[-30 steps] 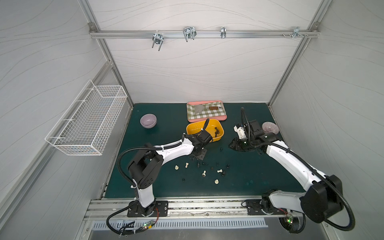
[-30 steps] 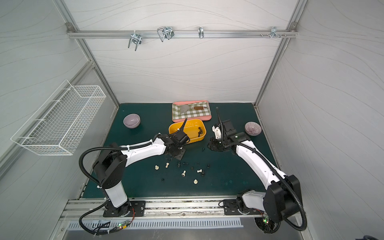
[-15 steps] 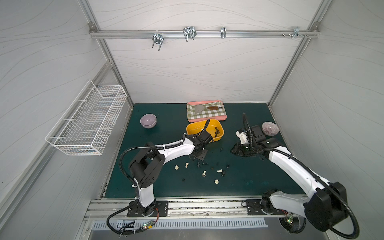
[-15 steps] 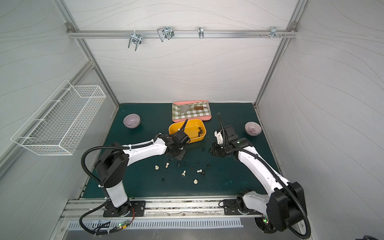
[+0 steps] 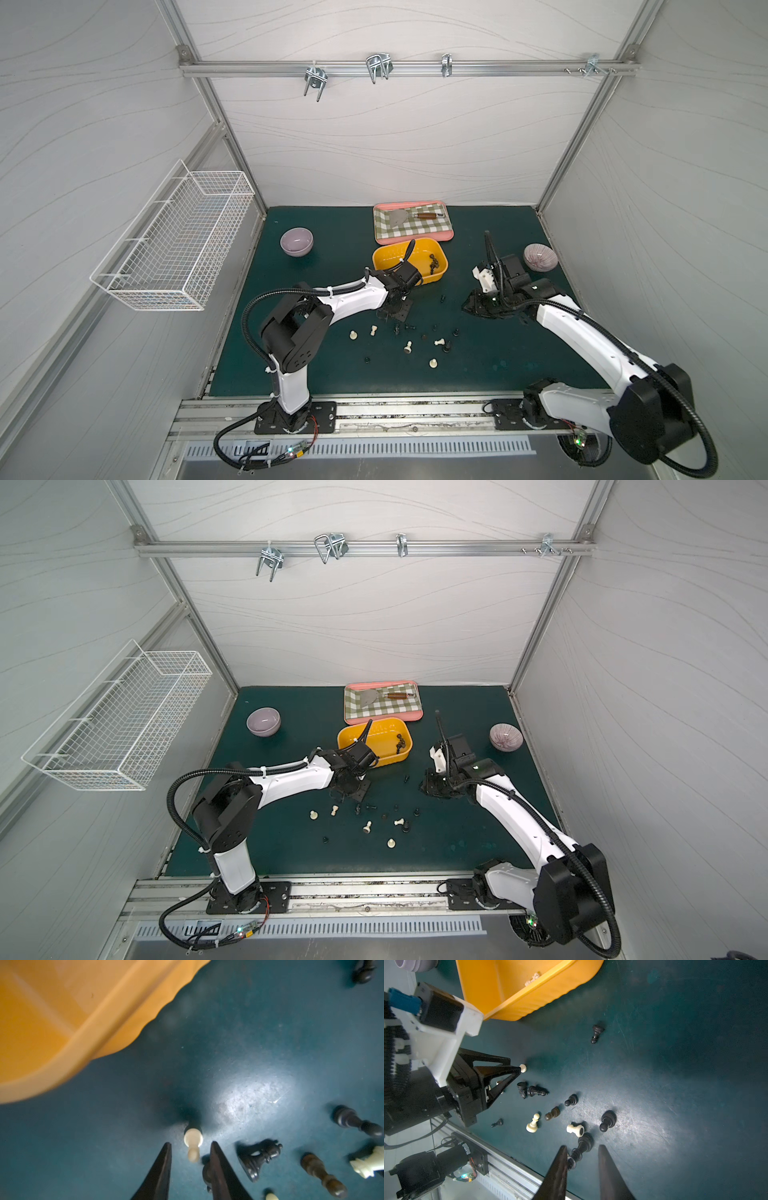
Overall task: Put the chess pieces into the storage box
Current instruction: Pick up the chess piece at the center of the board.
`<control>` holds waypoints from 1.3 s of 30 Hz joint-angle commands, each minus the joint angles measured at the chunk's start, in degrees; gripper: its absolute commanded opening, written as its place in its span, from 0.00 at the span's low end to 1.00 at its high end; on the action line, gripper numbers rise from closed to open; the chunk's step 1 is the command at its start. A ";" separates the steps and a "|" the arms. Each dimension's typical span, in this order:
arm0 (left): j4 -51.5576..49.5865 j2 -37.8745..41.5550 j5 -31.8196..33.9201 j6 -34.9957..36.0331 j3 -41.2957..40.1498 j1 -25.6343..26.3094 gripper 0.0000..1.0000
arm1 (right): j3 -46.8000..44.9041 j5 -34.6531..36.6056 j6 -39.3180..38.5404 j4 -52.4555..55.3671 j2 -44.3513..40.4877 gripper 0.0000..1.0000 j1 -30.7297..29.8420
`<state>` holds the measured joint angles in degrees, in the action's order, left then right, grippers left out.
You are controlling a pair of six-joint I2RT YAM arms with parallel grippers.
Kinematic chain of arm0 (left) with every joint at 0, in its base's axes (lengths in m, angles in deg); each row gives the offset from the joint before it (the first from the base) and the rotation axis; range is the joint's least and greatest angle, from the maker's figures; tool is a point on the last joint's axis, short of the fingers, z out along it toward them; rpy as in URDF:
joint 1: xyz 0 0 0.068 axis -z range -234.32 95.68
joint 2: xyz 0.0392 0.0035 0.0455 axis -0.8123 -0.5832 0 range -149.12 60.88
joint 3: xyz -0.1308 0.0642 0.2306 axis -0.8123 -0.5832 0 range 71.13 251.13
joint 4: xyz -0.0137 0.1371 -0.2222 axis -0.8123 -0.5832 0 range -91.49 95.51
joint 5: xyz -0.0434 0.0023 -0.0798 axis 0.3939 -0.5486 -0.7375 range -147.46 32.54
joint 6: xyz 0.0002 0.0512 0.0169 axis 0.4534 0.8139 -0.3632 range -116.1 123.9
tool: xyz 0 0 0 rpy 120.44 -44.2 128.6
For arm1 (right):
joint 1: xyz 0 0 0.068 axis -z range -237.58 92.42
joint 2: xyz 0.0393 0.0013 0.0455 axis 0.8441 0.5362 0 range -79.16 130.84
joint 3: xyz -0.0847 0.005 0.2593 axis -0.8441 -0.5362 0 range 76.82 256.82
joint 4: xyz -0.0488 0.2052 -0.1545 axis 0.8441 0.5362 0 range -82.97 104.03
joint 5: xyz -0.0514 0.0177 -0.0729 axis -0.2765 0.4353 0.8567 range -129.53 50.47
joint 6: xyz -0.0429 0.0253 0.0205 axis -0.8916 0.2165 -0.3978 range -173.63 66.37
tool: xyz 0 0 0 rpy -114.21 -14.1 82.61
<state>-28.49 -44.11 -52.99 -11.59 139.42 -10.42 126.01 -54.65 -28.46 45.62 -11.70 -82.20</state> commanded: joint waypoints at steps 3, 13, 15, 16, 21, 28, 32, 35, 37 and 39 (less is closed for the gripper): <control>2.16 -1.37 -0.88 -0.95 -0.44 -0.48 0.30 | -0.15 0.29 0.46 1.31 -1.04 0.28 0.28; 2.62 -1.55 -0.78 -1.21 -1.38 -0.48 0.20 | -0.01 0.38 0.50 1.32 -1.01 0.28 0.27; 2.71 -1.62 -0.87 -1.22 -1.40 -0.48 0.16 | -0.06 0.45 0.50 1.26 -0.84 0.28 0.28; 2.71 -1.66 -0.98 -1.21 -1.29 -0.48 0.14 | -0.13 0.52 0.45 1.28 -0.76 0.28 0.27; 2.19 -1.00 -1.22 -0.56 -1.03 -0.48 0.07 | -0.57 0.57 0.45 1.24 -1.06 0.28 0.27; -1.16 1.86 -2.00 1.72 3.28 -0.47 0.05 | -0.85 0.61 0.50 1.75 -1.37 0.28 0.28; -1.27 3.75 -2.69 1.86 5.98 -0.57 0.05 | -1.11 1.02 0.52 2.02 -2.16 0.28 0.28; -1.57 4.09 -3.72 2.42 9.19 -1.00 0.05 | -0.70 1.01 0.42 2.43 -1.92 0.28 0.28; -1.61 3.97 -4.31 3.27 11.78 -1.42 0.05 | -0.41 0.82 0.37 3.01 -2.04 0.28 0.28; -1.27 3.67 -4.66 4.17 13.95 -1.94 0.05 | -0.64 1.04 0.58 3.09 -2.88 0.28 0.27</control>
<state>-30.08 -41.59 -56.49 -9.14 149.91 -11.45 125.40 -54.32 -28.31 46.54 -12.86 -82.20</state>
